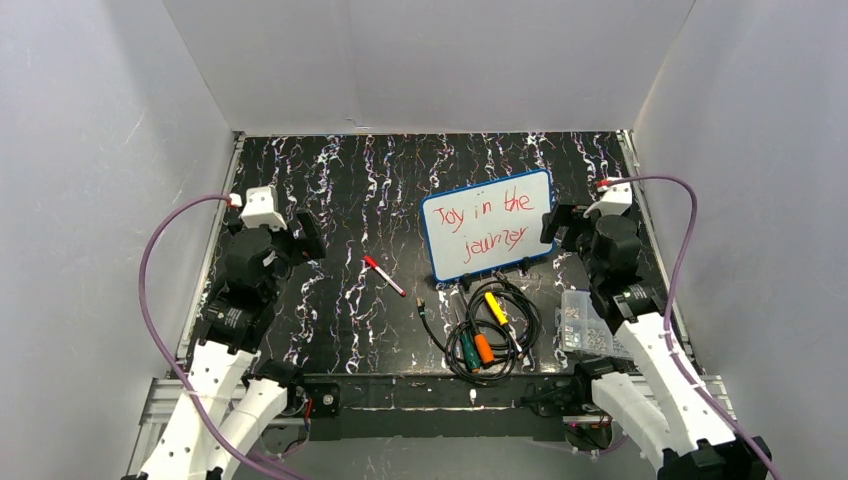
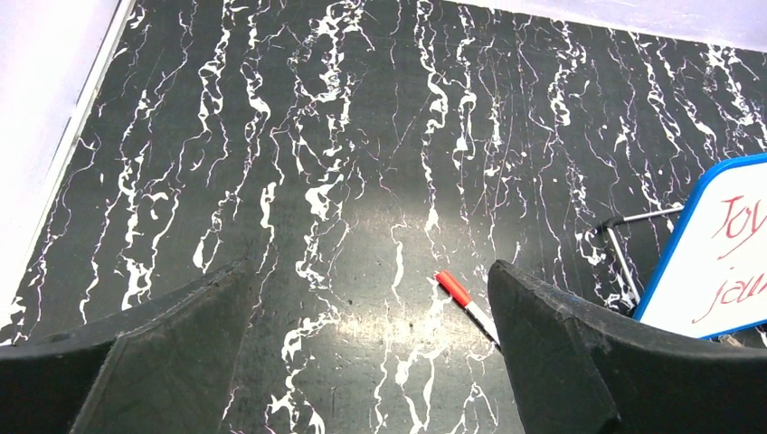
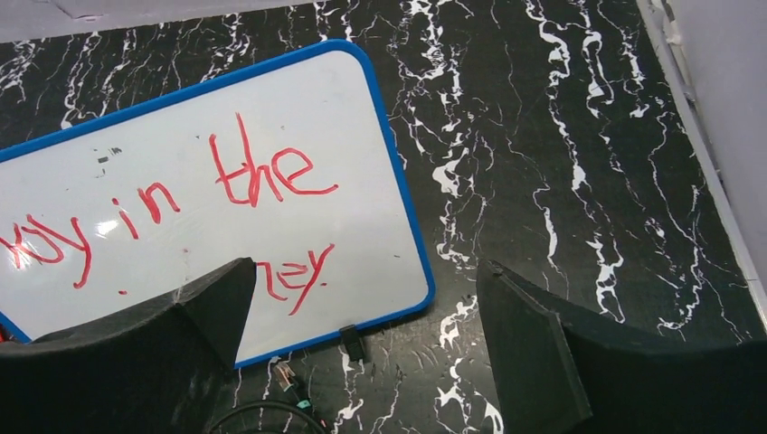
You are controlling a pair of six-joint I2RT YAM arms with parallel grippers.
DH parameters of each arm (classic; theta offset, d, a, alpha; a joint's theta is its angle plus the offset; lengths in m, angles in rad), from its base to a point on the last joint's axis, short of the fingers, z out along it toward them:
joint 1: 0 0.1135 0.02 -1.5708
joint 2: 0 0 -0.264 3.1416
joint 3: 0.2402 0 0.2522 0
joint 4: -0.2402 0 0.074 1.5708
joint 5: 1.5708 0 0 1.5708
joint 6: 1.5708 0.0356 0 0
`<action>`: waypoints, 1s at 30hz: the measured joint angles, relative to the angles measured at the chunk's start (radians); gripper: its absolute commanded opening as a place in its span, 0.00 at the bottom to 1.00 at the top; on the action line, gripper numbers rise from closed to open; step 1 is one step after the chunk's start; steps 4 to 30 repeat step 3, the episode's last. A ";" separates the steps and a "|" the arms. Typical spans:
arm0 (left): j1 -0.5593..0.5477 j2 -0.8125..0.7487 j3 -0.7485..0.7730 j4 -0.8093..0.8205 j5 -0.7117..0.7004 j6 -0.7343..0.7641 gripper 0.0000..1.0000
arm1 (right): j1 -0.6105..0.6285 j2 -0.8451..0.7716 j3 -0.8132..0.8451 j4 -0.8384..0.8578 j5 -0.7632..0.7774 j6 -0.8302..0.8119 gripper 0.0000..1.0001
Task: Write a sentence on the whiteboard
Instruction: Reset both arms
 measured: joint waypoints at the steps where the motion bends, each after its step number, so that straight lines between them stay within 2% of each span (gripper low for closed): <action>1: 0.000 -0.003 0.000 0.000 0.000 0.000 0.98 | 0.000 -0.014 -0.009 0.001 0.005 -0.002 0.99; 30: 0.000 -0.010 0.000 0.002 0.000 0.000 0.98 | 0.000 -0.031 -0.017 0.003 0.015 -0.006 0.99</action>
